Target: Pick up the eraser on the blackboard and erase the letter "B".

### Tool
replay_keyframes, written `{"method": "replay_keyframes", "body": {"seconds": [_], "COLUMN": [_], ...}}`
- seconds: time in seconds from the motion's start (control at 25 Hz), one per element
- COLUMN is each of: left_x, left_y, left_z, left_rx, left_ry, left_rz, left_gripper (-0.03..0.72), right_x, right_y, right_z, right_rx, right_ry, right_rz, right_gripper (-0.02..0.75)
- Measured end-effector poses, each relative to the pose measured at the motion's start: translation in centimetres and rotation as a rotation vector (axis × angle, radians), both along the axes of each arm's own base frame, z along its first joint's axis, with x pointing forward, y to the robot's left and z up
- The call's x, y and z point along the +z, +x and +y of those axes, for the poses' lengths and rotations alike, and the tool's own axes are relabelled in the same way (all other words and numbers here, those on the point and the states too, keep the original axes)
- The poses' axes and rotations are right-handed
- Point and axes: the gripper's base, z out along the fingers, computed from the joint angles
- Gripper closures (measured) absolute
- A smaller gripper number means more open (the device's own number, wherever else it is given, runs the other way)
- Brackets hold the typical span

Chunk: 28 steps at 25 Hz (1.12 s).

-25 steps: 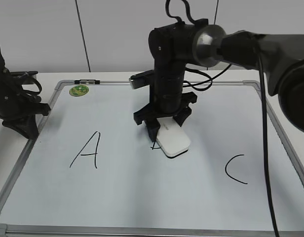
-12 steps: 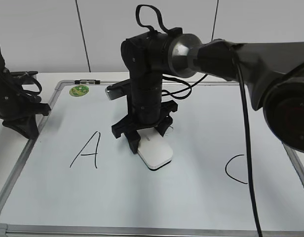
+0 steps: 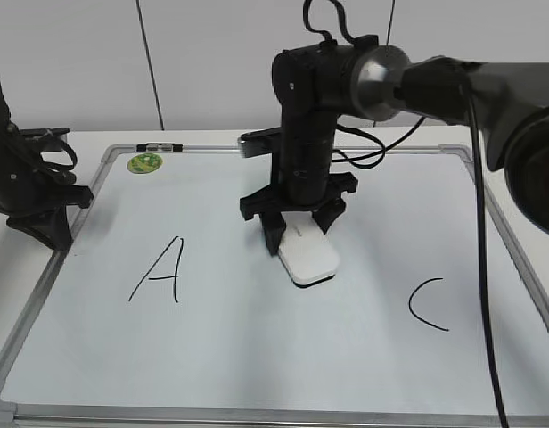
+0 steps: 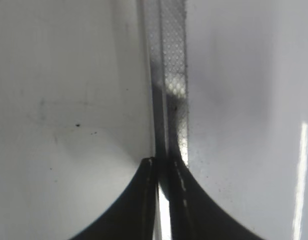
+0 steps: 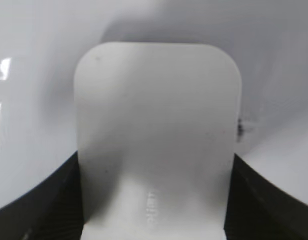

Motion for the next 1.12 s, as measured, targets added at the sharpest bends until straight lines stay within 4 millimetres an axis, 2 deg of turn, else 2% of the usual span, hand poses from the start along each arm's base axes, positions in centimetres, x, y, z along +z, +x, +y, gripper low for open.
{"method": "replay_keyframes", "body": {"seconds": [0.08,0.4,0.6,0.68,0.88,0.96,1.12], "left_x": [0.0,0.0,0.0,0.0,0.0,0.0,0.0], "left_y": [0.0,0.0,0.0,0.0,0.0,0.0,0.0], "left_z": [0.0,0.0,0.0,0.0,0.0,0.0,0.0], "left_rx": [0.0,-0.002,-0.002,-0.003,-0.003,-0.003,-0.003], "left_ry": [0.0,0.003,0.003,0.005,0.005,0.005,0.004], "left_rz": [0.0,0.0,0.0,0.0,0.0,0.0,0.002], "left_gripper": [0.648,0.648,0.648,0.648,0.648,0.648,0.648], "right_x": [0.0,0.2,1.0,2.1,6.2,7.0,6.7], "right_y": [0.6,3.4,3.4,3.3,2.2,1.4,-1.1], "right_z": [-1.0,-6.9,-7.5,-7.8,-9.4,-10.2,-12.5], "right_rx": [-0.018,-0.145,-0.151,-0.15,-0.165,-0.176,-0.216], "right_ry": [-0.009,-0.06,-0.062,-0.072,-0.111,-0.135,-0.17], "right_rz": [-0.007,-0.036,-0.056,-0.081,-0.167,-0.169,-0.099], "right_gripper": [0.236,0.237,0.237,0.237,0.237,0.237,0.237]}}
